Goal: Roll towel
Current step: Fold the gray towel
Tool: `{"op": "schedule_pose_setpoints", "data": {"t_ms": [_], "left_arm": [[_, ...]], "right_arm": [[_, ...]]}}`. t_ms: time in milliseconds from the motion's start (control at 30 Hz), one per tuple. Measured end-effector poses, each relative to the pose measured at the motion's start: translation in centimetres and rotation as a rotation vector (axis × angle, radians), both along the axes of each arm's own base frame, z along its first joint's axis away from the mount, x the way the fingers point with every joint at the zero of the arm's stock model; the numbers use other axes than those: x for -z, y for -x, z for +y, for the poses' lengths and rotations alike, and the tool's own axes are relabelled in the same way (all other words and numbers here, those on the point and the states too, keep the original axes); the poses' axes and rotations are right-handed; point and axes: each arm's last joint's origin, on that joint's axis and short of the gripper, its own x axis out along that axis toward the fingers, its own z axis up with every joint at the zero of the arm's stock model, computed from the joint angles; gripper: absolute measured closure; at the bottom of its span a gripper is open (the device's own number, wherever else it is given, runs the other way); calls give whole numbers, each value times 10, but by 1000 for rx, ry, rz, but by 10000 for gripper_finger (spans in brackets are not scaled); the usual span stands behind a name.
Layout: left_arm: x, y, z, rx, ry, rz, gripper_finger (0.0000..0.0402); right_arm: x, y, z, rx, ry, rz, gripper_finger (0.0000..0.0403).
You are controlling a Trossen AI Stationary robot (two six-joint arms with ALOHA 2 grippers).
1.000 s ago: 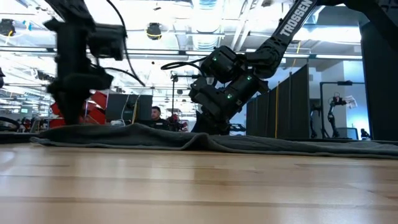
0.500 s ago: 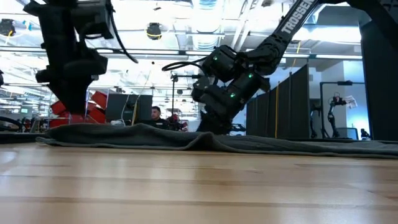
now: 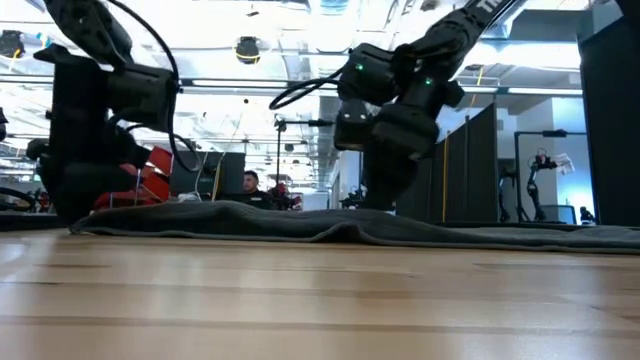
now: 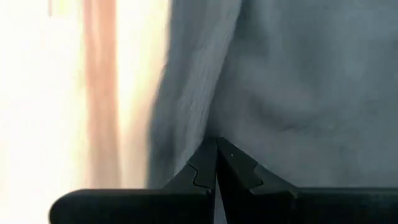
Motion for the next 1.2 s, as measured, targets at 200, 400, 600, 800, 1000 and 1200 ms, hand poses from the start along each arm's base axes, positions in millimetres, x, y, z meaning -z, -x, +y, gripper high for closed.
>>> {"op": "schedule_pose_setpoints", "data": {"t_ms": [200,400,600,800,1000,1200], "left_arm": [[2,2,0,-1,-2,8,250],[2,2,0,1,-1,9,250],[-7,4,-2,30,31,0,250],[-32,0,-11,75,28,-114,250],[-51,5,-38,89,101,-285,250],[-56,5,-76,195,221,-416,249]], "right_arm": [[2,7,30,-32,-15,104,403],[1,12,60,-79,-25,149,403],[-1,14,71,-78,1,160,403],[-18,2,59,-56,63,-23,403],[-23,-18,33,-70,111,-249,403],[-15,-56,11,-111,187,-502,403]]}}
